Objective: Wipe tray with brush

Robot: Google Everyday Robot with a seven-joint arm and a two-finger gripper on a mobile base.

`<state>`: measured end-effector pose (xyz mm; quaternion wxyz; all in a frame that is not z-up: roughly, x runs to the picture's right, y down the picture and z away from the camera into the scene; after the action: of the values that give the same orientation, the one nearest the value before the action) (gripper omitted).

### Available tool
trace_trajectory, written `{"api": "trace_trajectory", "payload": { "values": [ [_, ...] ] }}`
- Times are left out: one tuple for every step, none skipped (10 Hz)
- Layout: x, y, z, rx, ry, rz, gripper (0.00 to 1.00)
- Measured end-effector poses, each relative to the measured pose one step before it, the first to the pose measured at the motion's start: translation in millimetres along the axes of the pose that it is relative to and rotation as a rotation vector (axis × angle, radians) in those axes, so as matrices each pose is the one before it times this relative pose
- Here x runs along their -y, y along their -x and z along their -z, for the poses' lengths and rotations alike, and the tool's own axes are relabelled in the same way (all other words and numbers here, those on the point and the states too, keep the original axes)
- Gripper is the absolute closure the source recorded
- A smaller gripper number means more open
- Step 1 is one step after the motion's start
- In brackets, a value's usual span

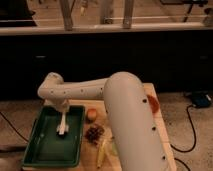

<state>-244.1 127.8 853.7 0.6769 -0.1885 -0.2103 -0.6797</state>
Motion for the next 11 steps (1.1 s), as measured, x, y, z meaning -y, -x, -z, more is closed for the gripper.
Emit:
{"api": "trace_trajectory", "payload": {
  "values": [
    [-0.44, 0.34, -0.05, 0.00436, -0.00627, 0.00282, 0.96],
    [0.06, 0.11, -0.22, 0.00013, -0.00016, -0.00024, 0.96],
    [1.37, 0.47, 0.22, 0.00034, -0.00104, 0.00152, 0.96],
    [0.47, 0.45, -0.19, 0.00050, 0.00005, 0.00095, 0.96],
    [-0.58, -0.16, -0.14, -0.00011, 0.00039, -0.00066, 0.96],
    [0.03, 0.13, -0.23, 0.00038, -0.00008, -0.00007, 0.96],
    [-0.24, -0.09, 0.00, -0.00007, -0.00003, -0.00046, 0.96],
    [-0.59, -0.16, -0.07, -0.00001, 0.00032, -0.00079, 0.96],
    [-0.16, -0.11, 0.03, -0.00020, 0.00004, -0.00023, 0.96],
    [0.11, 0.55, -0.93, 0.00147, 0.00017, 0.00020, 0.96],
    [-0.42, -0.35, 0.12, -0.00072, 0.00032, -0.00051, 0.96]
  ]
}}
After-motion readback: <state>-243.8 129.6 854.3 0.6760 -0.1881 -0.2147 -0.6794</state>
